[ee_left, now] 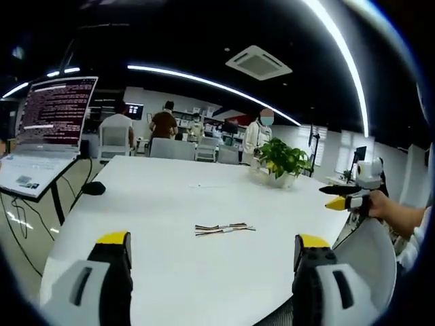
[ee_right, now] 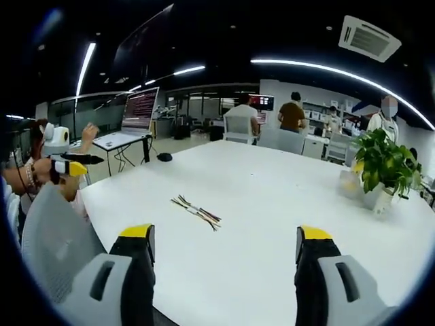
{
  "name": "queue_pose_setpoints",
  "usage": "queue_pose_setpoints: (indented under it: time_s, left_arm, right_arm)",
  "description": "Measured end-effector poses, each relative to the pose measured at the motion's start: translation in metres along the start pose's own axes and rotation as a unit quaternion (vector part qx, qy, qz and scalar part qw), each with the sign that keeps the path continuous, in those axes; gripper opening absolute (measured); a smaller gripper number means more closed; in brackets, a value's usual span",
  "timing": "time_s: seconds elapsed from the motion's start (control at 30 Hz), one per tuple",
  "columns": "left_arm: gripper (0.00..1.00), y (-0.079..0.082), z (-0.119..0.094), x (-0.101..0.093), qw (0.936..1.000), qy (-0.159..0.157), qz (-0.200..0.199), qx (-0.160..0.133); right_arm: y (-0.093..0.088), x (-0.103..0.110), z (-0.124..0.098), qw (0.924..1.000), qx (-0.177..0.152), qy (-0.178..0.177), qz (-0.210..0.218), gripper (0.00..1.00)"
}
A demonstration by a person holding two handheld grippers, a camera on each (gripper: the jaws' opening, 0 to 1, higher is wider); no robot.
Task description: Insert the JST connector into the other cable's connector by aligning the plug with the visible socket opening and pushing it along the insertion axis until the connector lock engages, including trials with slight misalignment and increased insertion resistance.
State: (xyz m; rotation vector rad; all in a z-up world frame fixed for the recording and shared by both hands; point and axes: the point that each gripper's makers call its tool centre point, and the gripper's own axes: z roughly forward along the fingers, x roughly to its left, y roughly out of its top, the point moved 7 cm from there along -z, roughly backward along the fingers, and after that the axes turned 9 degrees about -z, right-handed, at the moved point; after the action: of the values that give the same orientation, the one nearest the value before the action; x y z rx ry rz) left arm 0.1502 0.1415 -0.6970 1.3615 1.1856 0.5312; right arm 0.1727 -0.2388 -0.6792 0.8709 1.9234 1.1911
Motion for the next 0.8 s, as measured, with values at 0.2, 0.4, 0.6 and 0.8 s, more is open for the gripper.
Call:
queue_pose_setpoints:
  time_s: [0.2,0.4,0.6,0.8]
  left_arm:
    - [0.99,-0.007,-0.002,0.003,0.9997,0.001,-0.023,0.002]
    - [0.99,-0.012,-0.003,0.000,0.9996,-0.006,-0.026,0.012]
    - [0.99,-0.012,-0.002,-0.006,0.9996,-0.015,-0.022,0.011]
    - [0.99,-0.016,0.001,-0.010,0.9990,-0.025,-0.031,0.020]
  right_arm:
    - [0.000,0.000,0.000,1.0000,0.001,0.005,-0.004,0.83]
    - [-0.001,-0.001,0.000,1.0000,0.000,0.005,0.001,0.83]
    - [-0.002,-0.002,-0.002,0.9999,-0.004,0.006,0.009,0.83]
    - [0.002,0.000,-0.002,0.9995,-0.027,0.010,0.014,0.83]
